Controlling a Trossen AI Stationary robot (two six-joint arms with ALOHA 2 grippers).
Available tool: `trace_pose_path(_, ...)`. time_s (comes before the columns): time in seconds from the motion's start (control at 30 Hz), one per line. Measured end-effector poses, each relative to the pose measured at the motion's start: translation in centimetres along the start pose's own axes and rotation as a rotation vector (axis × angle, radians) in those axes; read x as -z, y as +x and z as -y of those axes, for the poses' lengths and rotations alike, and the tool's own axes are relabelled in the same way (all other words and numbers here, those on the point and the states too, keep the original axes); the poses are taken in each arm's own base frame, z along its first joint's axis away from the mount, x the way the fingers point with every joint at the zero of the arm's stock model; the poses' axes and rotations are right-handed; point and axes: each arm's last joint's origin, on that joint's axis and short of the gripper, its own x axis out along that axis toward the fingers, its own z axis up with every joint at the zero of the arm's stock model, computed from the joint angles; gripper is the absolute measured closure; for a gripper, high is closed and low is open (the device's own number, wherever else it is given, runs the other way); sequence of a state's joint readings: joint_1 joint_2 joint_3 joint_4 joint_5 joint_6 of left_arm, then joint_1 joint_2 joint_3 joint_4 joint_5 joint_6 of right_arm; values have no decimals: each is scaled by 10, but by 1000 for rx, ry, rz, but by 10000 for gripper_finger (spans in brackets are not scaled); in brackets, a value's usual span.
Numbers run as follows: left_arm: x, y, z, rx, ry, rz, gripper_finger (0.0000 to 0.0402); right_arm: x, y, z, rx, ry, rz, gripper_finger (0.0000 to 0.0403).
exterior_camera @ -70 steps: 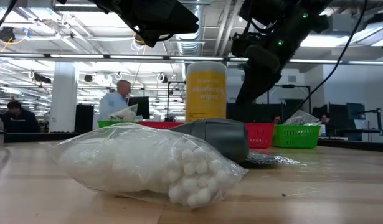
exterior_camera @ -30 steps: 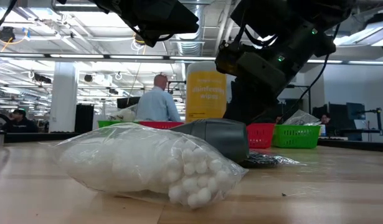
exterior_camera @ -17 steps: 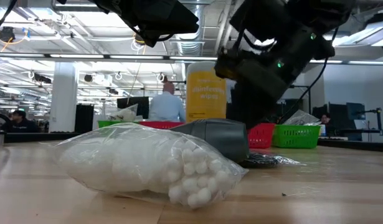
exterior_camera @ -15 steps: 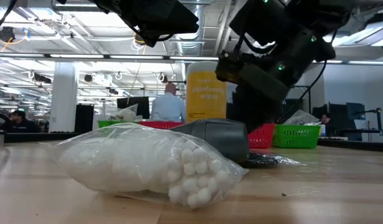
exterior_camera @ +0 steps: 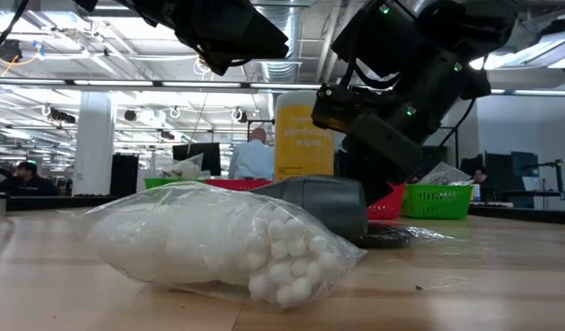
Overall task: Pick & Place Travel size toiletries
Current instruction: Put the silver nail cutter into the right red bin
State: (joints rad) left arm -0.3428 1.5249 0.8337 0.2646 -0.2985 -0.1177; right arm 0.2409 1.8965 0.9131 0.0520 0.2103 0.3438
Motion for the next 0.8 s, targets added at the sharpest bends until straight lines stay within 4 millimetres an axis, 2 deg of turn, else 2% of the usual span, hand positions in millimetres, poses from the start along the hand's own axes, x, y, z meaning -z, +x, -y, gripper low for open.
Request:
trace_pose_path(0.2,0,0,0,0,-1,4,342,1,0,1,4,4,-8,358)
trace_pose_path(0.5,0,0,0,1,-1,4,342,-1,-1,0,-17,5,-17,358)
trace_pose_path(0.8,0,0,0,1,-1,5,342,-14,-14,4,-9,5,-41,358)
